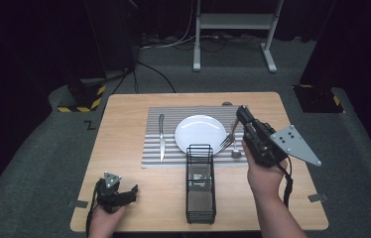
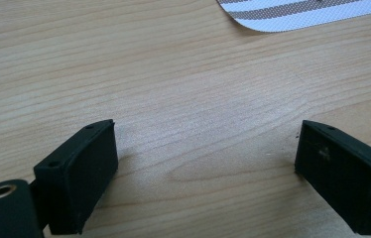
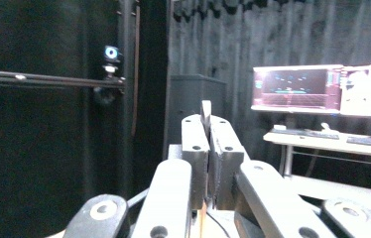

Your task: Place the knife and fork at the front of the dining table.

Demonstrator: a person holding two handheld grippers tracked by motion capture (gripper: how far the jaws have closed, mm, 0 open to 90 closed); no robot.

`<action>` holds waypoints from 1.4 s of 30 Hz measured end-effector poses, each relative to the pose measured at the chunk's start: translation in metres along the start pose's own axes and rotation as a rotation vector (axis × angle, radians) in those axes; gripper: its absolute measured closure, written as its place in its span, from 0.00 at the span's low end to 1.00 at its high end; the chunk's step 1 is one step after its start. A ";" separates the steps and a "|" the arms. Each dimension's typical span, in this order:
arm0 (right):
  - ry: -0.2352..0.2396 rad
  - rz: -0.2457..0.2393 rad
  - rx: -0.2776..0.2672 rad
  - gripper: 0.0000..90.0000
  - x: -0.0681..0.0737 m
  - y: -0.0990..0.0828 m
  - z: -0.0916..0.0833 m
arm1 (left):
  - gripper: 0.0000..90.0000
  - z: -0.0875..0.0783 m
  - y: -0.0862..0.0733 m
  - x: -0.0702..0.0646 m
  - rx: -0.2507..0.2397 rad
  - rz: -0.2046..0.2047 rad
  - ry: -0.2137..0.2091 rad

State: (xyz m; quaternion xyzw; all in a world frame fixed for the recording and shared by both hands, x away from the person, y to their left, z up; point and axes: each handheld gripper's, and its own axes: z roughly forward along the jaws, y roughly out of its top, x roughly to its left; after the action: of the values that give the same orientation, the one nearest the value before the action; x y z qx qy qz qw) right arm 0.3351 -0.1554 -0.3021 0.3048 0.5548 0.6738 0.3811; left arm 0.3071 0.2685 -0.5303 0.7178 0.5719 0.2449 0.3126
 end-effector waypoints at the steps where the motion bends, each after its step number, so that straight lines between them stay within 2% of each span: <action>1: -0.012 -0.006 0.005 0.97 -0.004 -0.001 -0.002 | 0.11 0.000 0.000 0.000 0.000 0.000 0.000; 4: -0.057 -0.044 0.026 0.97 -0.017 -0.007 -0.006 | 0.11 0.000 0.000 0.000 0.000 0.000 0.000; 9: -0.117 -0.068 0.081 0.97 -0.040 -0.025 -0.009 | 0.11 0.000 0.000 0.000 0.000 0.000 0.000; 15: -0.186 -0.067 0.186 0.97 -0.072 -0.062 -0.006 | 0.11 0.000 0.000 0.000 0.000 0.000 0.000; 18: -0.206 -0.063 0.242 0.97 -0.083 -0.083 -0.002 | 0.11 0.000 0.000 0.000 0.000 0.000 0.000; 22: -0.221 -0.059 0.305 0.97 -0.093 -0.107 0.006 | 0.11 0.000 0.000 0.000 -0.001 -0.001 0.000; 25: -0.233 -0.055 0.325 0.97 -0.098 -0.116 0.009 | 0.11 0.000 0.000 0.000 -0.001 0.000 0.000; 34: -0.239 -0.052 0.350 0.97 -0.102 -0.130 0.020 | 0.11 0.000 0.000 0.000 0.000 0.000 0.000; 42: -0.244 -0.009 0.379 0.97 -0.115 -0.142 0.038 | 0.11 0.000 0.000 0.000 0.000 -0.001 0.000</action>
State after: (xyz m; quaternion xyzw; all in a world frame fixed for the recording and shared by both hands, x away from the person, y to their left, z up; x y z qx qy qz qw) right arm 0.4516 -0.2208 -0.4324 0.4477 0.6227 0.5140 0.3842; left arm 0.3071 0.2685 -0.5304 0.7176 0.5720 0.2450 0.3128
